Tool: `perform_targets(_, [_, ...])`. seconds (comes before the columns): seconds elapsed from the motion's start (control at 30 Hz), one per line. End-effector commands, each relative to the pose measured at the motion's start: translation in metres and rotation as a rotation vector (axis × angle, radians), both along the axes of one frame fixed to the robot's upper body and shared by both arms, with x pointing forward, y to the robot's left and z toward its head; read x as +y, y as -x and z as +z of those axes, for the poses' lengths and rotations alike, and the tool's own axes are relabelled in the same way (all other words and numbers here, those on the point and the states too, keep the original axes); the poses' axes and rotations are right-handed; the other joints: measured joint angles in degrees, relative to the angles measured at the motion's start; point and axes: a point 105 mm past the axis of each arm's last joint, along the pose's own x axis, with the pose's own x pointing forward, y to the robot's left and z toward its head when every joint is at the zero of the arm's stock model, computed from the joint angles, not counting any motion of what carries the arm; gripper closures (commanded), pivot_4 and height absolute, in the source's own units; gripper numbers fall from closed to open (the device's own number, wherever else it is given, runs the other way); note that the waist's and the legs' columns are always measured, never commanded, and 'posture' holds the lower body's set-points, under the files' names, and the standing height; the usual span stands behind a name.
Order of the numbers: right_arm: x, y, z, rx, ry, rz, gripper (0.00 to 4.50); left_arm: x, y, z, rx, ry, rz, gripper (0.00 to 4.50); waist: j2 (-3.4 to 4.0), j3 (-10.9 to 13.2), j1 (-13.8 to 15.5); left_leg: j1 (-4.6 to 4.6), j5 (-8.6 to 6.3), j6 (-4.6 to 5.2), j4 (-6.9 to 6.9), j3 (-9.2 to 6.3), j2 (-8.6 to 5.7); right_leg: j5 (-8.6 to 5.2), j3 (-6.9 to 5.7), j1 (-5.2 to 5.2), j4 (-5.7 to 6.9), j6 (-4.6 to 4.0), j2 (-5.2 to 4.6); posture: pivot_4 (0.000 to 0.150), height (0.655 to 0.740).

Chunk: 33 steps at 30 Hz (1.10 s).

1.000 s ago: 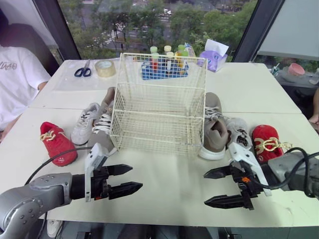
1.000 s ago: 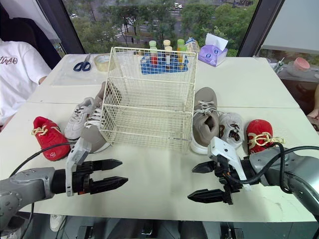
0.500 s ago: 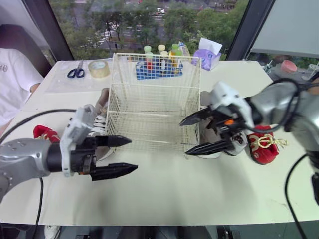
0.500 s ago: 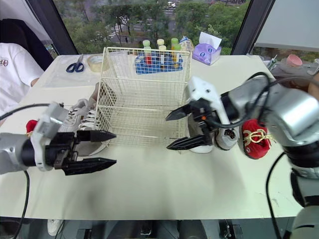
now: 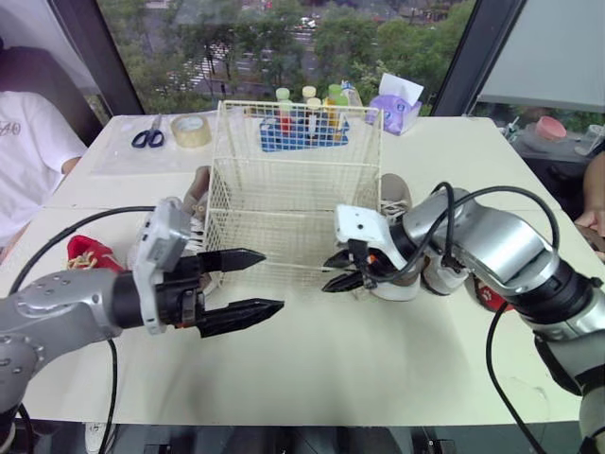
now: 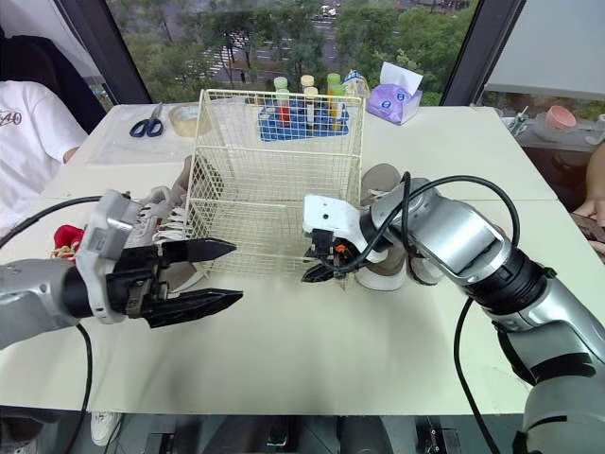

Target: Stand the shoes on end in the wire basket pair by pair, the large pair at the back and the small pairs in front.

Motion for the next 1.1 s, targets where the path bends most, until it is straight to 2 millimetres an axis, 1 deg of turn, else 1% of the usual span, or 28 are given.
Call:
perform_targets(0.03, [0.004, 0.000, 0.011, -0.095, 0.006, 0.021, 4.46, -0.005, -0.002, 0.005, -0.036, 0.015, -0.015, 0.00, 0.00, 0.00, -0.05, 0.01, 0.00, 0.00, 0.00, 0.00, 0.01, 0.00, 0.00, 0.00, 0.00, 0.00, 0.02, 0.150, 0.7358])
perform_targets(0.13, [0.009, -0.013, 0.019, -0.244, 0.007, 0.027, 4.46, -0.005, -0.007, 0.002, -0.034, 0.009, -0.016, 0.00, 0.00, 0.00, -0.35, 0.01, 0.05, -0.07, -0.02, 0.00, 0.01, 0.01, 0.01, -0.01, 0.00, 0.01, 0.03, 0.150, 0.7358])
perform_targets(0.23, [0.012, -0.021, 0.023, -0.306, 0.006, 0.038, 4.46, -0.005, -0.010, 0.002, -0.035, 0.012, -0.020, 0.00, 0.00, 0.00, -0.92, 0.01, 0.11, -0.17, -0.03, 0.00, 0.02, 0.01, 0.02, -0.02, 0.09, 0.02, 0.05, 0.150, 0.7358])
perform_targets(0.33, [0.022, -0.021, 0.024, -0.308, -0.018, 0.075, 4.46, -0.007, -0.012, 0.000, -0.038, 0.011, -0.029, 0.00, 0.00, 0.00, -1.53, 0.00, 0.30, -0.45, -0.04, -0.01, 0.03, 0.02, 0.02, 0.02, 0.15, 0.03, 0.07, 0.150, 0.7358])
perform_targets(0.4, [0.026, -0.018, 0.022, -0.296, -0.026, 0.097, 4.46, -0.007, -0.013, -0.001, -0.041, 0.010, -0.032, 0.00, -0.01, 0.00, -1.66, 0.00, 0.32, -0.45, -0.04, -0.01, 0.04, 0.03, 0.03, 0.05, 0.22, 0.04, 0.08, 0.150, 0.7358])
perform_targets(0.53, [0.027, -0.015, 0.018, -0.297, -0.019, 0.131, 4.46, -0.007, -0.014, -0.003, -0.043, 0.011, -0.031, 0.00, -0.01, 0.00, -1.63, 0.01, 0.38, -0.39, -0.04, -0.01, 0.07, 0.03, 0.03, -0.02, 0.39, 0.05, 0.10, 0.150, 0.7358])
perform_targets(0.63, [0.025, -0.018, 0.020, -0.326, -0.016, 0.130, 3.52, -0.006, -0.015, -0.005, -0.040, 0.012, -0.027, 0.00, -0.01, 0.00, -1.58, 0.01, 0.37, -0.39, -0.04, -0.02, 0.07, 0.03, 0.03, -0.04, 0.44, 0.05, 0.09, 0.150, 0.7358])
perform_targets(0.67, [0.023, -0.020, 0.025, -0.358, -0.021, 0.133, 3.05, -0.005, -0.015, -0.005, -0.036, 0.022, -0.025, 0.00, -0.01, 0.00, -1.46, 0.01, 0.37, -0.39, -0.04, -0.02, 0.07, 0.03, 0.03, -0.04, 0.45, 0.05, 0.09, 0.150, 0.7358])
perform_targets(0.73, [0.023, -0.019, 0.044, -0.409, -0.091, 0.121, 2.02, -0.003, -0.016, -0.005, -0.026, 0.040, -0.018, 0.00, -0.01, 0.00, -1.38, 0.01, 0.38, -0.39, -0.03, -0.02, 0.07, 0.03, 0.03, -0.04, 0.45, 0.05, 0.09, 0.150, 0.7358])
perform_targets(0.8, [0.023, -0.006, 0.066, -0.415, -0.187, 0.135, 0.93, 0.000, -0.017, -0.004, -0.023, 0.057, -0.010, 0.00, -0.02, 0.01, -1.14, 0.01, 0.37, -0.40, -0.02, -0.02, 0.06, 0.03, 0.03, -0.05, 0.45, 0.05, 0.08, 0.150, 0.7358])
perform_targets(0.83, [0.022, 0.000, 0.075, -0.408, -0.231, 0.129, 0.93, 0.001, -0.017, -0.003, -0.019, 0.065, -0.013, 0.00, -0.02, 0.01, -1.10, 0.00, 0.34, -0.43, -0.01, -0.03, 0.06, 0.03, 0.03, -0.04, 0.45, 0.05, 0.08, 0.150, 0.7358])
perform_targets(0.9, [0.010, 0.009, 0.094, -0.378, -0.323, 0.056, 0.93, 0.001, -0.014, -0.004, -0.003, 0.065, -0.038, 0.00, -0.03, 0.00, -1.08, 0.00, 0.24, -0.33, -0.02, -0.06, 0.06, 0.03, 0.03, -0.04, 0.43, 0.05, 0.08, 0.150, 0.7358])
perform_targets(0.93, [0.002, 0.011, 0.106, -0.379, -0.386, 0.000, 0.93, 0.000, -0.013, -0.006, 0.004, 0.058, -0.044, 0.00, -0.04, 0.00, -1.08, 0.01, 0.20, -0.28, -0.02, -0.07, 0.06, 0.03, 0.03, -0.04, 0.42, 0.05, 0.08, 0.150, 0.7358])
perform_targets(0.97, [-0.013, 0.009, 0.117, -0.359, -0.472, -0.114, 0.93, -0.001, -0.016, -0.006, 0.003, 0.053, -0.031, 0.00, -0.04, 0.00, -1.09, 0.00, 0.19, -0.27, -0.02, -0.07, 0.06, 0.03, 0.03, -0.04, 0.41, 0.05, 0.08, 0.150, 0.7358])
perform_targets(1.0, [-0.025, 0.008, 0.123, -0.351, -0.540, -0.202, 0.93, -0.001, -0.020, -0.006, -0.003, 0.052, -0.008, 0.00, -0.10, -0.04, -1.02, 0.01, 0.18, -0.26, -0.02, -0.07, 0.06, 0.03, 0.03, -0.03, 0.41, 0.05, 0.07, 0.150, 0.7358])
perform_targets(1.03, [-0.038, 0.006, 0.127, -0.382, -0.606, -0.291, 0.93, -0.002, -0.026, -0.007, -0.028, 0.034, 0.032, 0.00, -0.11, -0.04, -0.96, 0.01, 0.18, -0.26, -0.02, -0.08, 0.06, 0.03, 0.03, 0.01, 0.41, 0.04, 0.07, 0.150, 0.7358])
perform_targets(1.07, [-0.049, 0.003, 0.130, -0.435, -0.656, -0.360, 0.93, -0.004, -0.026, -0.008, -0.024, 0.023, 0.035, 0.00, -0.22, -0.11, -0.77, 0.01, 0.18, -0.26, -0.01, -0.08, 0.06, 0.03, 0.04, 0.00, 0.42, 0.04, 0.06, 0.150, 0.7358])
perform_targets(1.1, [-0.062, -0.001, 0.126, -0.468, -0.697, -0.459, 0.66, -0.007, -0.020, -0.010, -0.008, 0.014, 0.003, 0.00, -0.30, -0.16, -0.55, 0.03, 0.18, -0.26, -0.01, -0.09, 0.06, 0.04, 0.04, 0.01, 0.41, 0.04, 0.06, 0.150, 0.7358])
